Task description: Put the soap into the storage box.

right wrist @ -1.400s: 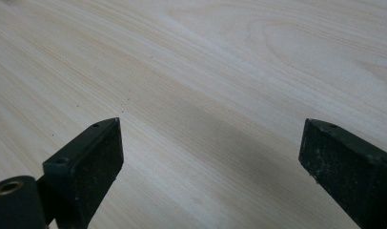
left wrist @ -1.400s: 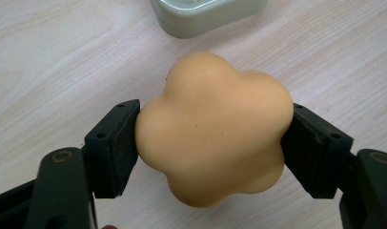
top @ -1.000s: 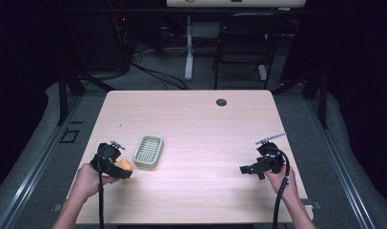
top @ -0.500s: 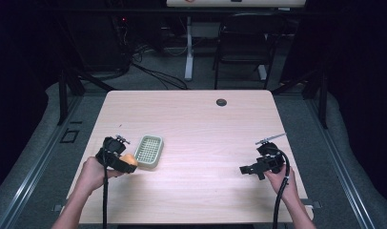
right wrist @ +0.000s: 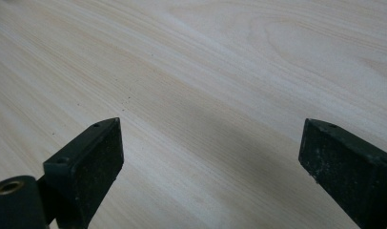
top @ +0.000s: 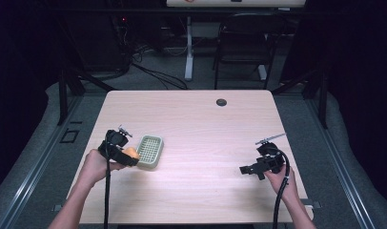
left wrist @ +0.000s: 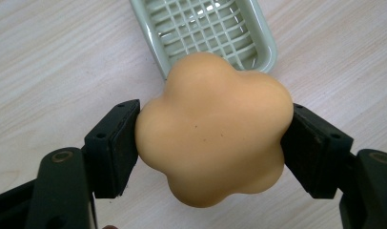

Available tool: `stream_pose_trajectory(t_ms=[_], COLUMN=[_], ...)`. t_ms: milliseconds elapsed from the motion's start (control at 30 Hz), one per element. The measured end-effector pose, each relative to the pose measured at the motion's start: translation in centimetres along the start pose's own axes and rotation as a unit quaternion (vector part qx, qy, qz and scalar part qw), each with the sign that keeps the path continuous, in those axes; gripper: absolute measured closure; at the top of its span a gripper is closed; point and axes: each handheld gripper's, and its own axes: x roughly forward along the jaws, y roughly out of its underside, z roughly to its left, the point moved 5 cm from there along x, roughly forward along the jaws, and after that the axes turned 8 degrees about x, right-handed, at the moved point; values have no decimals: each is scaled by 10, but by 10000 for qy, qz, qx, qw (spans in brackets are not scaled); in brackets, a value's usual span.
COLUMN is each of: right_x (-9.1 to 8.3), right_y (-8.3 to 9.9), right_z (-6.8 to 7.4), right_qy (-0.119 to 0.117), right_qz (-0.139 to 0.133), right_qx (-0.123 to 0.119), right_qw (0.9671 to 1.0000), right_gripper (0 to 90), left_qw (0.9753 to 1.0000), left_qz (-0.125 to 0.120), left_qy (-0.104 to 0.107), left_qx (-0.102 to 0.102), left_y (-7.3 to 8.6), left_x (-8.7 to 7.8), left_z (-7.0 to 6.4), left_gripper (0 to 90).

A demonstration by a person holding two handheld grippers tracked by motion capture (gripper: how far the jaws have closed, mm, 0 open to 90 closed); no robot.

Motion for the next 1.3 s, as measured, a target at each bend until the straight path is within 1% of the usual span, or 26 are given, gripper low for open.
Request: stream_pose_trajectory(t_ms=[100, 133, 200, 300, 467, 500, 633, 667, 833, 967, 1133, 1200, 1300], right_x=[0, 0, 0, 0, 0, 0, 0, 0, 1, 1, 1, 1, 1], right_y=[0, 0, 0, 0, 0, 0, 0, 0, 0, 0, 0, 0, 0], right_z=[0, 0, 0, 0, 0, 0, 0, 0, 0, 0, 0, 1, 1], right_qy=[-4, -6, -16, -1, -5, -19, -17, -16, -11, -10, -13, -19, -6], right_qz=[3, 3, 18, 14, 1, 25, 28, 20, 23, 25, 25, 31, 25], right_qx=[0, -1, -23, 7, -11, -22, -12, -11, -8, -9, -11, -14, -5], right_qw=[10000, 10000, 10000, 10000, 10000, 10000, 10000, 10000, 10000, 10000, 10000, 10000, 10000], right_gripper=[75, 75, 75, 75, 75, 75, 75, 75, 75, 75, 75, 75, 75], left_qw=[10000, 10000, 10000, 10000, 10000, 10000, 10000, 10000, 10000, 10000, 9999, 9999, 9999], left_qz=[-13, -14, -31, -29, -54, -27, -62, -71, -86, -90, -76, -72, -44], left_qy=[-18, 5, -16, -15, -11, 0, -25, 1, -9, 28, 35, 62, 59], left_qx=[34, -2, 23, 38, 34, 68, 53, 20, 49, 27, 87, 51, 101], left_y=[-4, -5, -8, -13, -19, -21, -26, -28, -34, -38, -46, -47, -51], left_x=[0, 0, 0, 1, 3, 2, 3, 3, 5, 7, 12, 12, 15], left_z=[1, 1, 2, 2, 3, 4, 5, 5, 8, 7, 7, 6, 6], left_gripper=[270, 270, 270, 270, 270, 270, 270, 270, 270, 270, 270, 270, 270])
